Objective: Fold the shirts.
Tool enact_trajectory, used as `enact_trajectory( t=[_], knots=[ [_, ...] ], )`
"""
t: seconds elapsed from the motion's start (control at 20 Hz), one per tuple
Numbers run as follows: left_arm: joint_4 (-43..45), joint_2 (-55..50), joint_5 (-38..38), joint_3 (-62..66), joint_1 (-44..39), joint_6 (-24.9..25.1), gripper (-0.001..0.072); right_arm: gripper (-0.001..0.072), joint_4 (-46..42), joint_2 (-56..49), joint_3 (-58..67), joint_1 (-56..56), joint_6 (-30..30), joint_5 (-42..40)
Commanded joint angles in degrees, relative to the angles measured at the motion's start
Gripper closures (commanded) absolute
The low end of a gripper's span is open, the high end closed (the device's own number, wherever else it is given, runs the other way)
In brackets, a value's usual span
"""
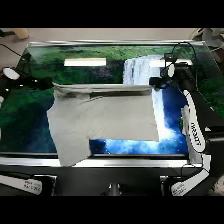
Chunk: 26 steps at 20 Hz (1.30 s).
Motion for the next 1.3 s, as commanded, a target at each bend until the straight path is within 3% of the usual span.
enact_trajectory(
  t=[0.0,0.15,0.25,0.4,0.5,0.6,0.65,0.7,0.75,0.85,1.0,1.25],
  knots=[
    [-0.52,-4.28,15.08,0.17,-2.60,1.75,0.0679,0.0686,1.01,-2.21,-0.02,0.07,1.70,-14.53],
    [-0.42,-4.31,17.00,0.15,-2.56,1.73,0.0679,0.0686,1.01,-2.34,-0.02,0.07,1.68,-12.98],
    [0.13,-3.76,7.56,0.22,-2.03,1.79,0.0680,0.0686,1.03,-1.97,0.11,0.07,1.53,-5.79],
    [14.12,-1.27,-11.91,0.22,-2.16,-0.46,0.0681,0.0686,1.14,-0.96,0.02,0.07,-6.86,13.07],
    [13.38,-0.81,-16.57,-1.57,-1.88,-6.10,0.0680,0.0685,1.44,-3.10,-0.76,0.07,-7.78,20.44],
    [11.08,-1.27,-19.28,-5.14,-2.47,-6.10,0.0679,0.0685,5.31,-6.45,-1.22,0.07,-6.25,22.27],
    [9.77,-1.64,-19.78,-6.58,-2.60,-6.08,0.0592,0.0616,7.34,-7.61,-1.20,0.07,-6.05,21.20],
    [8.74,-1.73,-20.85,-6.91,-2.47,-6.45,0.0345,0.0389,9.01,-7.63,-1.05,0.07,-5.33,21.73],
    [8.63,-1.11,-22.10,-6.60,-1.79,-7.37,0.0240,0.0274,9.38,-6.82,-0.59,0.07,-5.20,24.11],
    [8.66,1.90,-23.78,-6.43,0.98,-7.32,0.0240,0.0212,7.13,-3.37,-0.20,-0.44,-7.67,31.95],
    [8.57,9.07,-28.76,-12.39,6.69,-5.77,0.0240,0.0223,10.27,1.09,-3.15,-5.99,-6.32,38.36],
    [3.76,26.53,-21.09,-47.15,11.89,-0.22,0.0240,0.0224,16.39,11.96,-25.07,-8.63,-8.98,30.25]
  ],
)
